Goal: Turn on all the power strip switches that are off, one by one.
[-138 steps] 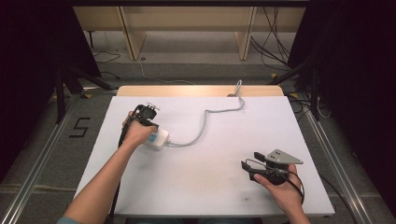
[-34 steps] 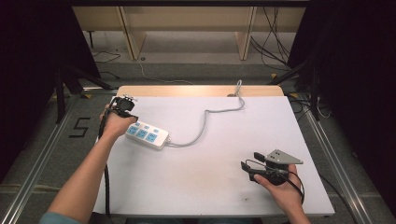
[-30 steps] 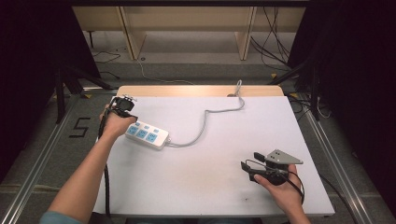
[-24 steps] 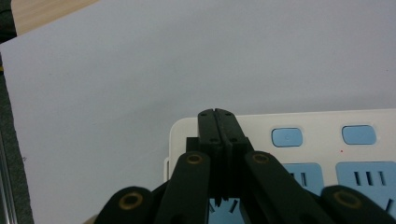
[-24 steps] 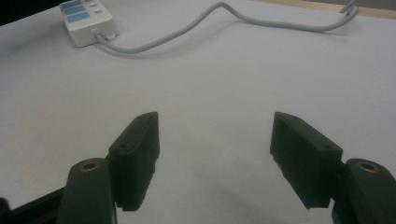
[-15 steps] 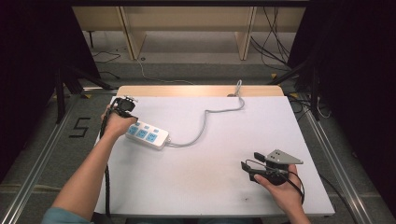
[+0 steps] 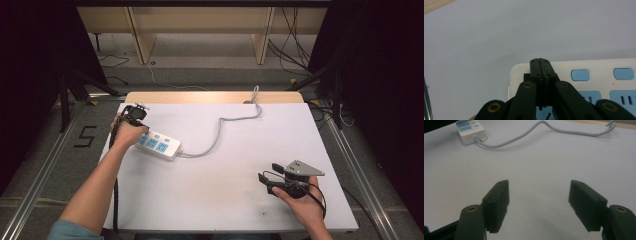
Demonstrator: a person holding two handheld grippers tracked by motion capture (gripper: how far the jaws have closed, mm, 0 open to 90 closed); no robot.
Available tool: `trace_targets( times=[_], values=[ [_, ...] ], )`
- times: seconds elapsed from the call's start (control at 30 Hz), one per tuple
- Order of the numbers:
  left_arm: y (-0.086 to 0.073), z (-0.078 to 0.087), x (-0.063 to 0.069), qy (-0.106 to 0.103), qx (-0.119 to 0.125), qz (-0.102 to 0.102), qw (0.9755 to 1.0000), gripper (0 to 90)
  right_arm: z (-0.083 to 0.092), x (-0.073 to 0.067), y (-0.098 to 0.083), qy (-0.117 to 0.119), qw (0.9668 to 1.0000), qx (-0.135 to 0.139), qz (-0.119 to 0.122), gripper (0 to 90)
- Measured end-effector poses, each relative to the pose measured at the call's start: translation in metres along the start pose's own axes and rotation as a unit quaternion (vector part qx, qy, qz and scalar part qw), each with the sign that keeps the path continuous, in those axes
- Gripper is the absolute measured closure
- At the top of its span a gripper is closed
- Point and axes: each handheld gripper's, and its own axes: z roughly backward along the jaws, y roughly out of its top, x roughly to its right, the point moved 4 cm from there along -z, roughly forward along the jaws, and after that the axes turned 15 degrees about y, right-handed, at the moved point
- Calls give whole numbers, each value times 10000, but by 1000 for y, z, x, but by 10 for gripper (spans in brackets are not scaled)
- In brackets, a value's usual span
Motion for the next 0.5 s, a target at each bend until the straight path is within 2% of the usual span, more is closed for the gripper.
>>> trace_targets(
  times=[0.2,0.37,0.5],
  values=[
    [0,-1,0,18,-6,12,10000,897,0,-1,0,7,10000,-3,0,338],
    [1,-1,1,79,-26,-94,9999,897,0,0,0,17,10000,-22,9,338],
    [1,-2,1,40,-23,-29,10000,897,0,0,0,6,10000,-13,6,338]
  ],
)
